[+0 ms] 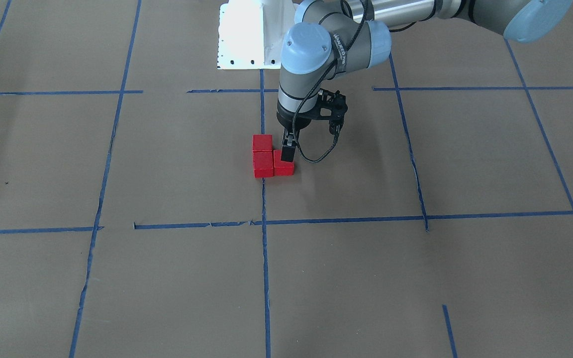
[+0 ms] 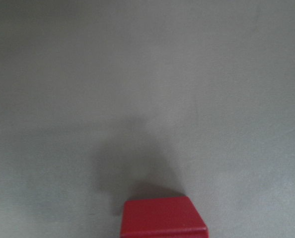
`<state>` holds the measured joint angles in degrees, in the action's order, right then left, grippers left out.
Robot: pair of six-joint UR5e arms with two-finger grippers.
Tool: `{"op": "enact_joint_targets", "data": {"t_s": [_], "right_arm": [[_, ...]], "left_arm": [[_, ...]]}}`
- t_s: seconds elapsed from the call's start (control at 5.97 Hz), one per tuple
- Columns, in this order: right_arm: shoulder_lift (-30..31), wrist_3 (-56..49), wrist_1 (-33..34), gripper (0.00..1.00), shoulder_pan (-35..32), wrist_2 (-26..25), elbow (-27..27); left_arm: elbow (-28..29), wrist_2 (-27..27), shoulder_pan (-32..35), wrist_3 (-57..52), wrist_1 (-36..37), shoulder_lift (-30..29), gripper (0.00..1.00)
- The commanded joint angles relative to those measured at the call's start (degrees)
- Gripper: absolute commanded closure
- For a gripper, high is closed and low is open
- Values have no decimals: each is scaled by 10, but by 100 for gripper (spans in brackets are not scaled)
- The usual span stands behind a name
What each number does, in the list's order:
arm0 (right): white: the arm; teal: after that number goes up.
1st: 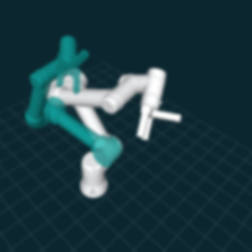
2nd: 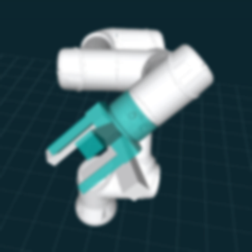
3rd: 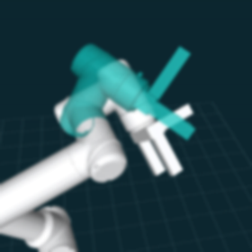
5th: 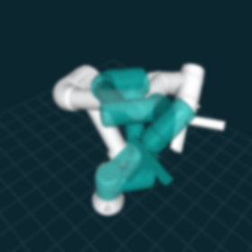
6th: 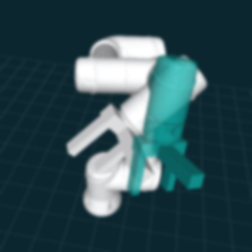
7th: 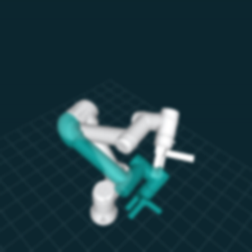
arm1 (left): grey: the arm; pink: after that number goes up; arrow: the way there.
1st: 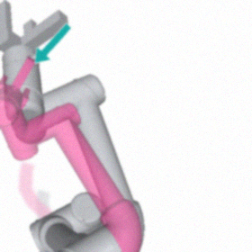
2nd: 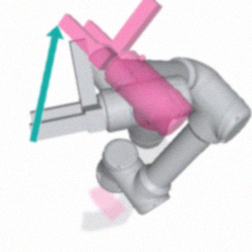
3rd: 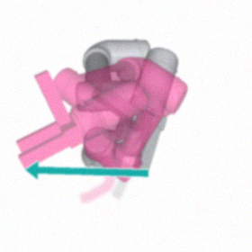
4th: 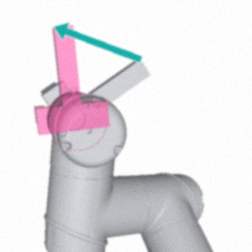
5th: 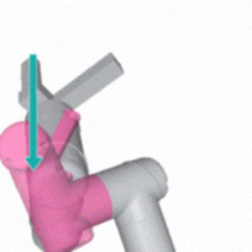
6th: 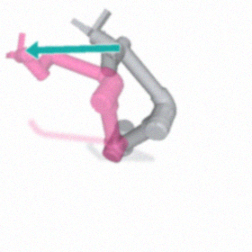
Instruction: Form red blocks into L shape at center
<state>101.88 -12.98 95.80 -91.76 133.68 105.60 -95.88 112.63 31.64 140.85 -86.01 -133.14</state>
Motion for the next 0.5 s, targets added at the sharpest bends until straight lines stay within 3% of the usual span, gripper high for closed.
{"op": "enact_joint_targets", "data": {"t_s": [0.0,0.34], "right_arm": [[1,1,0,0,0,0,0],[1,5,1,0,0,3,-1]], "left_arm": [[-110,26,23,-234,26,85,0],[-150,53,71,-524,26,169,0]]}}
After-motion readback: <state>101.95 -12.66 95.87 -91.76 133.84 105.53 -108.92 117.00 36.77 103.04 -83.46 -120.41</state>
